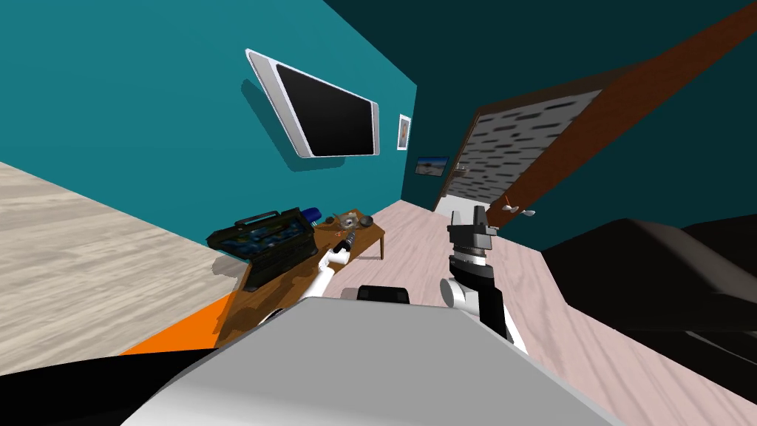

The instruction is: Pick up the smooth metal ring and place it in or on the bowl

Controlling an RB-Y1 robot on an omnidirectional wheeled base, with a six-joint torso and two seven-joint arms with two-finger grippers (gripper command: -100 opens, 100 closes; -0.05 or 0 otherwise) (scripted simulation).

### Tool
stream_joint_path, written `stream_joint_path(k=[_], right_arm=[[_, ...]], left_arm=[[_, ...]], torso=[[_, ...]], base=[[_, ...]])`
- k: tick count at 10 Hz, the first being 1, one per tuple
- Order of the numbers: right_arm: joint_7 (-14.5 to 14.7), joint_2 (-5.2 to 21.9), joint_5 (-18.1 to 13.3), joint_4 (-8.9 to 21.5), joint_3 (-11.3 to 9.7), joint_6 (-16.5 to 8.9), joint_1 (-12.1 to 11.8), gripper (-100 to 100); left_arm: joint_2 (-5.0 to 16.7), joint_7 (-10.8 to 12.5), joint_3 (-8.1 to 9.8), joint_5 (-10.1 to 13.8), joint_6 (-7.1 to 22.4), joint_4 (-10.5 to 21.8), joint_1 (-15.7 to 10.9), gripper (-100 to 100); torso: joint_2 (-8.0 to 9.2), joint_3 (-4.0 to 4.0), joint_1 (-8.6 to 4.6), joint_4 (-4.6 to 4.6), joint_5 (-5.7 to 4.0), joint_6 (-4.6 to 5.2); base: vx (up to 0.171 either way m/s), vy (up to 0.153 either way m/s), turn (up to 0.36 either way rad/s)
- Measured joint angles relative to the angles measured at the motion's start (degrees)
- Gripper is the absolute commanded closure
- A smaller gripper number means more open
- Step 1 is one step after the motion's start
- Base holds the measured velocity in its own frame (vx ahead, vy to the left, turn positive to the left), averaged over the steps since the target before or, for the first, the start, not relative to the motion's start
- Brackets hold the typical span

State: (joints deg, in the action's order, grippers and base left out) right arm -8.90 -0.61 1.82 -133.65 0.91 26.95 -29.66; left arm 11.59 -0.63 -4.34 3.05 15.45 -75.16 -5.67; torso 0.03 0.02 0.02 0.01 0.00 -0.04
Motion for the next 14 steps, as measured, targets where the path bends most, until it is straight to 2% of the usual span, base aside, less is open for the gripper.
stream_joint_path(k=[3, 7, 8, 10, 11, 14], right_arm=[[0.0, 0.0, 0.0, 0.0, 0.0, 0.0, 0.0, 0], [0.0, 0.0, 0.0, 0.0, 0.0, 0.0, 0.0, 0], [0.0, 0.0, 0.0, 0.0, 0.0, 0.0, 0.0, 0], [0.0, 0.0, 0.0, 0.0, 0.0, 0.0, 0.0, 0], [0.0, 0.0, 0.0, 0.0, 0.0, 0.0, 0.0, 0], [0.0, 0.0, 0.0, 0.0, 0.0, 0.0, 0.0, 0]], left_arm=[[0.3, -0.6, -0.26, -0.2, 3.6, 3.8, -2.2, -100], [0.7, -1.2, -0.52, -0.4, 6.6, 10.7, -5.4, -100], [1.0, -1.4, -0.66, -0.5, 8.9, 11.1, -6.0, -100], [1.4, -1.7, -0.85, -0.2, 9.9, 13.1, -6.6, -100], [1.6, -1.8, -0.91, -0.2, 10.1, 15.2, -7.7, -100], [2.5, -2.3, -1.19, -0.5, 13.7, 20.5, -10.1, -100]], torso=[[0.00, 0.00, 0.01, 0.00, 0.00, 0.01], [-0.03, -0.01, 0.01, 0.00, 0.00, 0.01], [-0.03, -0.01, 0.03, 0.00, 0.00, 0.00], [-0.04, -0.02, 0.01, 0.00, 0.00, -0.01], [-0.04, -0.02, 0.01, -0.01, 0.00, 0.00], [-0.10, -0.06, 0.13, -0.02, 0.02, -0.01]], base=[[-0.010, 0.009, -0.023], [-0.007, 0.013, -0.031], [-0.001, 0.017, -0.015], [-0.001, 0.010, -0.010], [0.005, 0.024, -0.037], [0.016, 0.037, -0.031]])
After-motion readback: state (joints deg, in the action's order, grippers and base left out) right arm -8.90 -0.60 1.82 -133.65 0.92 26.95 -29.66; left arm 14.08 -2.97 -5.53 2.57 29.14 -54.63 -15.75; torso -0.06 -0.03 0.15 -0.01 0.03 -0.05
